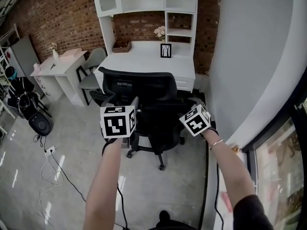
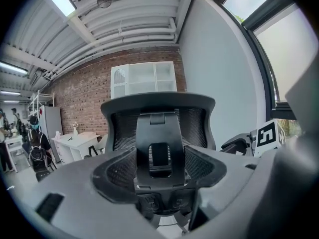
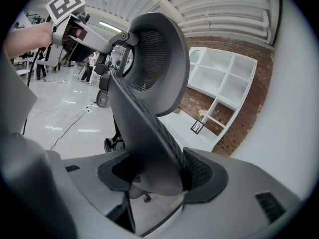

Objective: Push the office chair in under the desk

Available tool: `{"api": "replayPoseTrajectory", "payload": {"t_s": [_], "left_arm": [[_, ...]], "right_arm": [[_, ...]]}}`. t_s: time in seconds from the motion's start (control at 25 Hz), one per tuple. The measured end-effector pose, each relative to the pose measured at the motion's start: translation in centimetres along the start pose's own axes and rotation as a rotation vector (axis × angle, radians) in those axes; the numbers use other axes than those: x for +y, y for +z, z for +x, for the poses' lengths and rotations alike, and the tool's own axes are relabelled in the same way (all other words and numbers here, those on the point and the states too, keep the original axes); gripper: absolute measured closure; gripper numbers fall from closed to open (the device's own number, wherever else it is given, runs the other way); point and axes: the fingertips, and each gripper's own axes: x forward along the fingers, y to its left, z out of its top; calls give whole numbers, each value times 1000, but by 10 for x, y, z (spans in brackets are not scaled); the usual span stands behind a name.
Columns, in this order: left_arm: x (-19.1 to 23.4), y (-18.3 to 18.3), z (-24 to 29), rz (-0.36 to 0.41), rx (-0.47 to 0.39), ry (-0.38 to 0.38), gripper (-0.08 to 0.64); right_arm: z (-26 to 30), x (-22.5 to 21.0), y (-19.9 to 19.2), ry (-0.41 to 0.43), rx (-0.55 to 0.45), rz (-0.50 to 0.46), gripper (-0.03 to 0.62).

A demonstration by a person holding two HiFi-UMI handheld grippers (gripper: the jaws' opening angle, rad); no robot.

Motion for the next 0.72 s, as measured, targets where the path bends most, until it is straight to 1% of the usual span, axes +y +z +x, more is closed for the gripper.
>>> {"api": "replayPoseTrajectory", "payload": {"t_s": [0.12, 0.2, 0.32, 0.4, 0.52, 0.56, 0.64, 0.72], "left_arm": [[0, 1, 7, -14, 9, 5, 264], [1, 2, 10, -25, 11, 15, 264], [-1, 3, 15, -36, 7, 35, 264], [-3, 3, 15, -43, -14, 51, 264], [-2, -1, 4, -56, -76, 91, 264], [-5, -6, -3, -61, -92, 91, 264], [-15, -19, -19, -72, -110, 64, 264], [-30, -36, -36, -77, -116, 16, 269]], "right_arm": [[-3, -8, -1, -57, -3, 37, 341], [-11, -12, -3, -97, -24, 86, 339], [-33, -16, -12, -145, -81, 222, 341], [-51, -13, -19, -140, -119, 311, 353], [-77, 5, -29, -107, -149, 404, 391], [-85, 12, -34, -101, -155, 427, 413], [-99, 28, -43, -96, -163, 461, 464], [-111, 45, -52, -94, -170, 485, 513]]}}
